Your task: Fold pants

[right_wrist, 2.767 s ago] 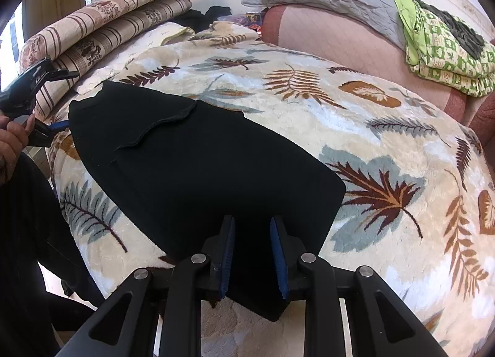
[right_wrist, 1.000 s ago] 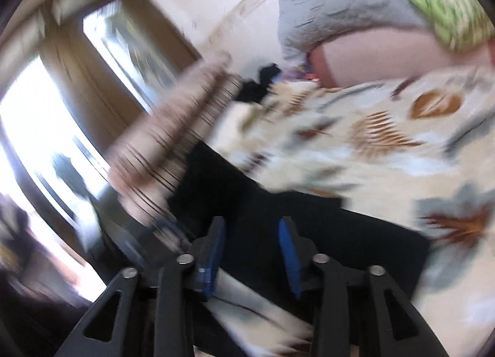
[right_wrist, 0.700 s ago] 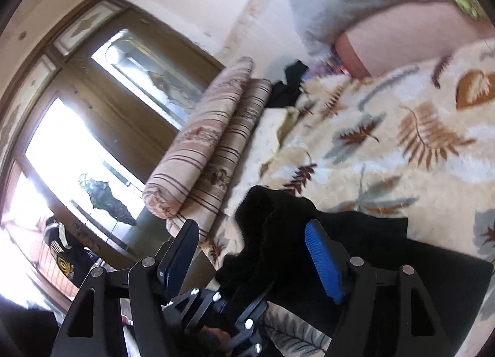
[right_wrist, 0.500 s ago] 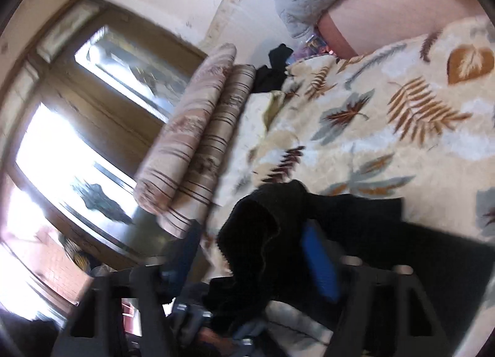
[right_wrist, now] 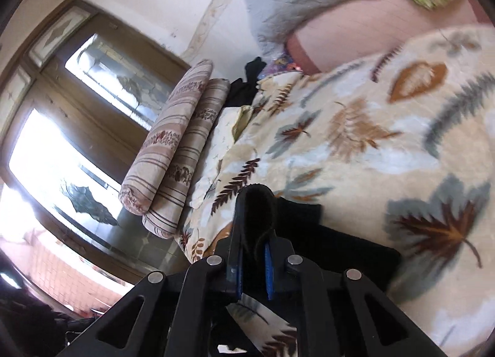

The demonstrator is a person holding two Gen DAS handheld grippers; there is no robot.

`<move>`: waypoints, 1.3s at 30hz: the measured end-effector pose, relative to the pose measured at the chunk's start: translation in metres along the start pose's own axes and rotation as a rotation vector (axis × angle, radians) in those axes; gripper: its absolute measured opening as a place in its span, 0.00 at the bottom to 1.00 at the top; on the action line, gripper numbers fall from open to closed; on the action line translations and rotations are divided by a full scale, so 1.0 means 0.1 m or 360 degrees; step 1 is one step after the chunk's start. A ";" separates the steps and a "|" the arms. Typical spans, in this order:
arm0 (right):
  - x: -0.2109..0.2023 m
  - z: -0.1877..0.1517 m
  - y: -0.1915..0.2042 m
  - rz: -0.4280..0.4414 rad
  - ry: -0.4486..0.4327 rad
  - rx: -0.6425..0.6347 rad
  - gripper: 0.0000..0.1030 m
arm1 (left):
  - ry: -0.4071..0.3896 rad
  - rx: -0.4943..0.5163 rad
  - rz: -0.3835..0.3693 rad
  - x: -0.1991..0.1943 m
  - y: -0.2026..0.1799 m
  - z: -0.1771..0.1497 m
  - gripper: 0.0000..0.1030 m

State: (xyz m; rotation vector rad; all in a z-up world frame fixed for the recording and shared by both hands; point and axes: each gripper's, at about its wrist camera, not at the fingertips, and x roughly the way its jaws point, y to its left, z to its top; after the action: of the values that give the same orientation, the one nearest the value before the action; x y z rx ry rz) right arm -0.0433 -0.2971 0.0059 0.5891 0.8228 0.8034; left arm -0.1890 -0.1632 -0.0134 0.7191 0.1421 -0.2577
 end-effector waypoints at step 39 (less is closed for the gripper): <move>0.46 -1.14 0.27 -0.0776 0.0429 -0.0825 0.27 | 0.0897 -0.1720 -0.0931 0.72 1.07 -1.15 0.23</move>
State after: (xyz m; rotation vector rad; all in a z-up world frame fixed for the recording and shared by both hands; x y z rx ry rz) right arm -0.1275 -0.2271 -0.0568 -0.1845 0.9091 0.6124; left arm -0.0946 -0.0223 -0.0466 -0.3699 0.9564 -0.4696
